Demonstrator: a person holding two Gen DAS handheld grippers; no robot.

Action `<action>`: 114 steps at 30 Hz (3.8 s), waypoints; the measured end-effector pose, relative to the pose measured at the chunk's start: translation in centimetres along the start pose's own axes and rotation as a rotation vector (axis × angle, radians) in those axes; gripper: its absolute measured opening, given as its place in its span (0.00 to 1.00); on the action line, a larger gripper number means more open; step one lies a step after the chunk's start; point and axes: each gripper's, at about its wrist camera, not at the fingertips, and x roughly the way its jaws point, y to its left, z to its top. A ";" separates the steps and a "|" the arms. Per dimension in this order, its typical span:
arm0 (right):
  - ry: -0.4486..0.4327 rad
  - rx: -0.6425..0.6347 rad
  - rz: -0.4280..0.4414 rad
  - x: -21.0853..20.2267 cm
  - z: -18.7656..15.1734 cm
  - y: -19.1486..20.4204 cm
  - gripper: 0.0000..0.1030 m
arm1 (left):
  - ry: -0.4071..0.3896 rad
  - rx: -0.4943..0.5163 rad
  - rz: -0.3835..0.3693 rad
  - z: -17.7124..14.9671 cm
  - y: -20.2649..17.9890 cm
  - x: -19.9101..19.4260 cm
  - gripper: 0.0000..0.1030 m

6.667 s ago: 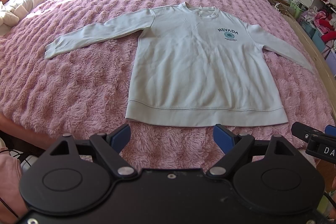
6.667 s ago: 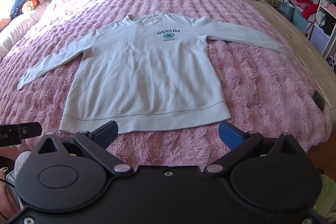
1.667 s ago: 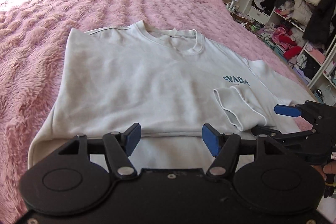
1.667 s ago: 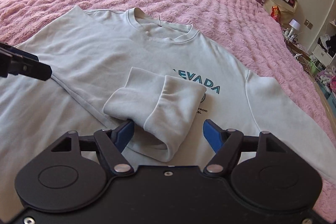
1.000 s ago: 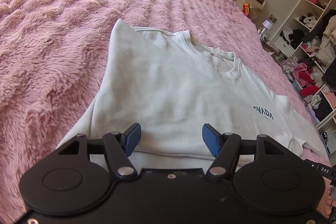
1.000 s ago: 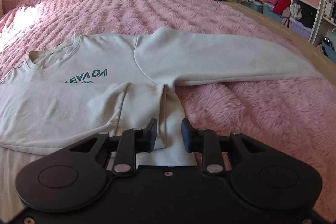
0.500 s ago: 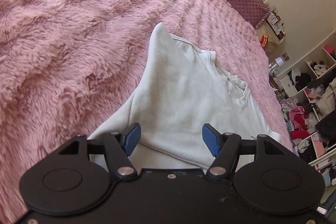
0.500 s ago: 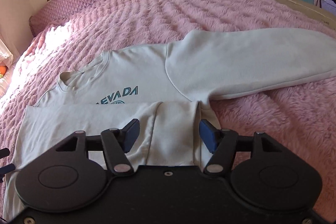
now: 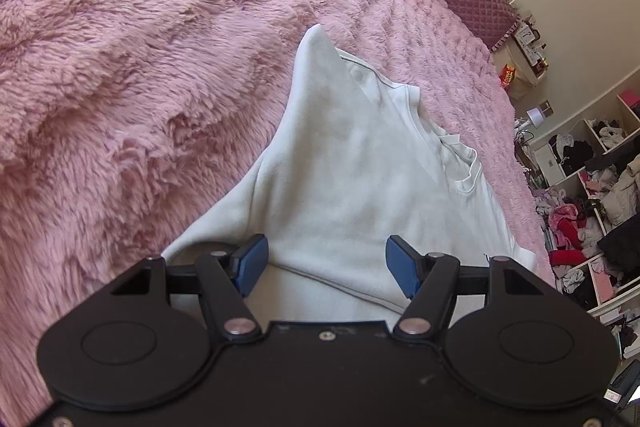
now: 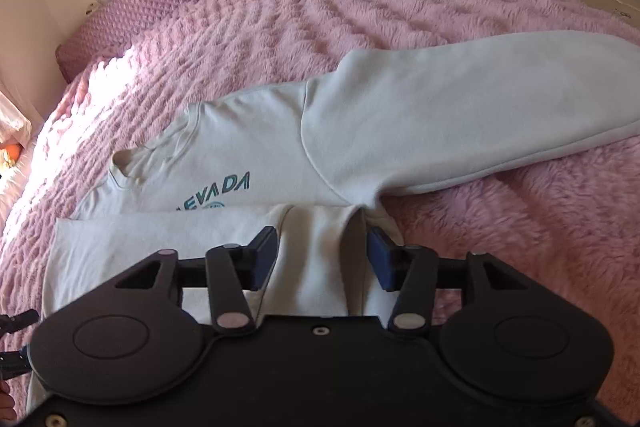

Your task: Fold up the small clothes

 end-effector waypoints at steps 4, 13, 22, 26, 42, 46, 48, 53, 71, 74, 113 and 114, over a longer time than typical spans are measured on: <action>-0.123 0.219 -0.107 -4.3 2.4 -8.9 0.52 | 0.027 0.050 -0.002 -0.3 -0.7 -1.1 0.64; -0.363 0.789 -0.152 -8.6 3.6 -26.6 0.52 | 0.057 0.120 0.024 -1.8 -2.7 -1.0 0.64; -0.367 0.720 -0.242 -6.7 6.9 -26.9 0.21 | 0.057 0.123 0.050 -1.7 -3.0 -1.0 0.64; -0.391 0.566 -0.212 -8.3 8.9 -22.9 0.06 | 0.049 0.127 0.034 -1.4 -2.8 -1.4 0.64; 0.030 -0.102 0.561 -1.8 -0.9 21.1 0.45 | 0.015 0.072 -0.052 -1.0 -1.3 -4.7 0.64; 0.122 -0.114 0.528 -1.1 -4.2 21.0 0.46 | 0.009 0.033 -0.073 -0.6 -0.5 -4.7 0.64; 0.108 -0.078 0.483 -1.9 -4.4 18.3 0.46 | 0.009 0.018 -0.088 -0.4 -0.4 -4.1 0.64; 0.077 0.027 0.291 -2.2 -2.4 9.7 0.47 | 0.001 0.001 -0.163 -0.6 -2.8 -1.7 0.64; 0.148 0.166 0.258 -0.3 -3.1 3.1 0.48 | -0.053 0.679 0.169 -4.8 -15.8 9.6 0.13; 0.156 0.251 0.254 1.0 -3.0 2.3 0.48 | -0.161 0.488 0.128 -2.7 -13.6 6.3 0.01; 0.000 0.458 0.108 -0.4 -3.4 -2.6 0.43 | -0.190 0.082 0.087 0.1 -3.0 1.7 0.44; 0.003 0.472 0.073 0.0 -3.5 -3.1 0.32 | -0.158 0.084 0.133 0.2 -2.4 2.6 0.44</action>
